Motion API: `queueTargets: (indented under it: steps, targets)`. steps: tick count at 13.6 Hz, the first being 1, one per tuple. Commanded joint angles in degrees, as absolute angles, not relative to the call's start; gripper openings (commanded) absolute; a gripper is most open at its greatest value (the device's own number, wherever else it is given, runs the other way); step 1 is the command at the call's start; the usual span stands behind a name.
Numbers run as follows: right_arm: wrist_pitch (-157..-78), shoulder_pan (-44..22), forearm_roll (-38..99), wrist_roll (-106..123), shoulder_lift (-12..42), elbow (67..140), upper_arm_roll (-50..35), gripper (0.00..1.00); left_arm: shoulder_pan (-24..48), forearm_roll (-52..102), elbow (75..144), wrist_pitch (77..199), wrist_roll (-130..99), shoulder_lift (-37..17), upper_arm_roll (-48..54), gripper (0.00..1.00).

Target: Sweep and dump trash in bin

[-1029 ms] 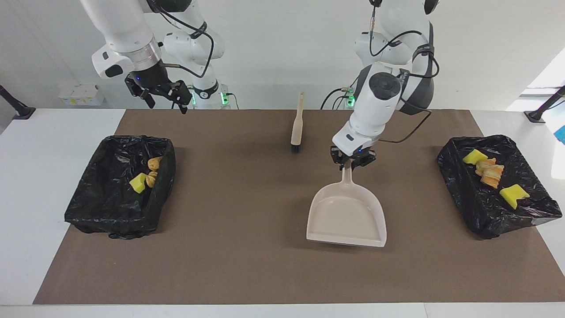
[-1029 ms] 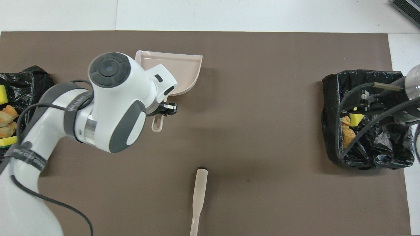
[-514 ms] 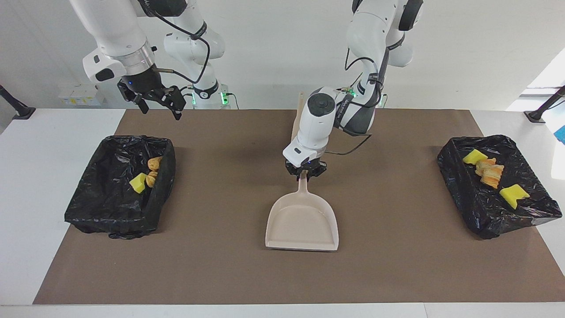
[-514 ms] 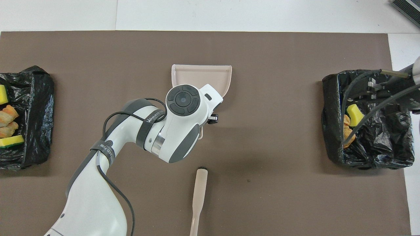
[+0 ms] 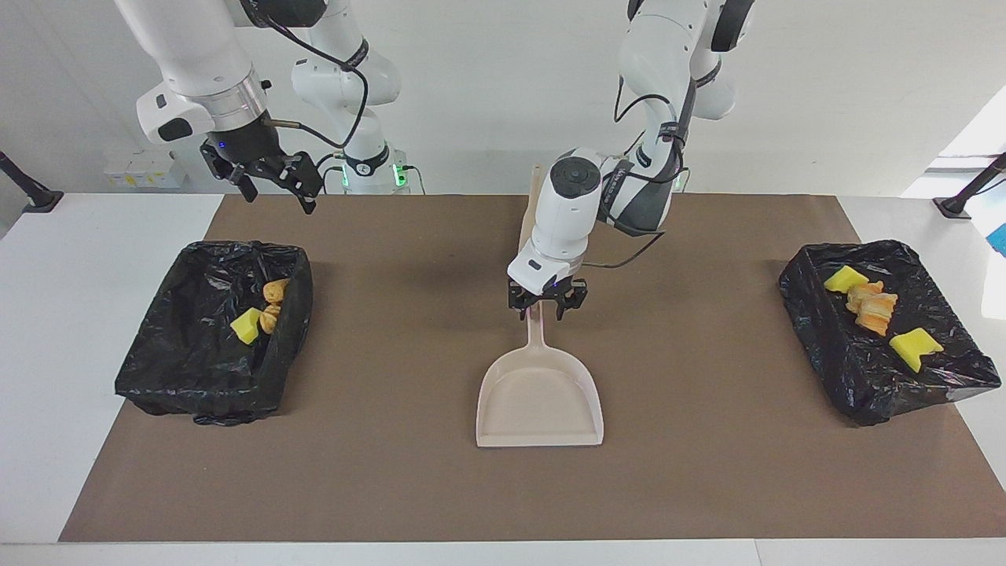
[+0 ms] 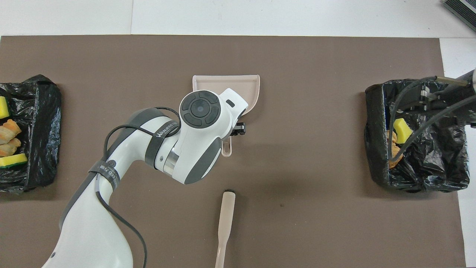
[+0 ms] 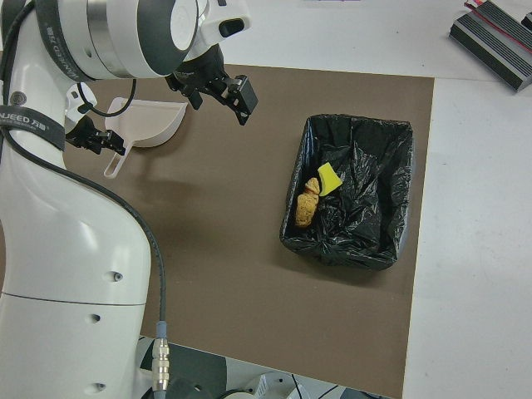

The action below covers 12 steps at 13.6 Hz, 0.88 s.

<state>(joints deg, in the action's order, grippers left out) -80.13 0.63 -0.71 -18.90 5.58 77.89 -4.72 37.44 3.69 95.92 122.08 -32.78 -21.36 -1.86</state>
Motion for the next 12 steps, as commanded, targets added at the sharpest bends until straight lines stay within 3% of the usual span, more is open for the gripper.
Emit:
queueTargets:
  steps: [1, 4, 8, 12]
  targets:
    - [-79.98, 0.44, -1.67, -16.35, 1.60, 82.85, -3.43, 1.00, 36.13, 4.04, 95.46, 118.75, -32.70, -18.46, -3.16, 1.00]
    - [-81.38, 0.35, -1.50, -16.35, -2.89, 89.11, -3.43, 1.00, 32.36, 3.78, 94.66, 116.56, -32.34, -17.23, -3.78, 1.00]
    - [-81.74, 0.87, -1.15, -15.13, -3.08, 89.65, -3.25, 1.00, 24.80, 3.08, 90.54, 109.87, -24.98, -16.52, -3.78, 1.00]
    - [-81.74, 0.88, -0.53, -15.56, -2.81, 89.21, -3.34, 1.00, 18.91, 0.36, 90.62, 109.69, -14.79, -14.07, -4.13, 1.00]
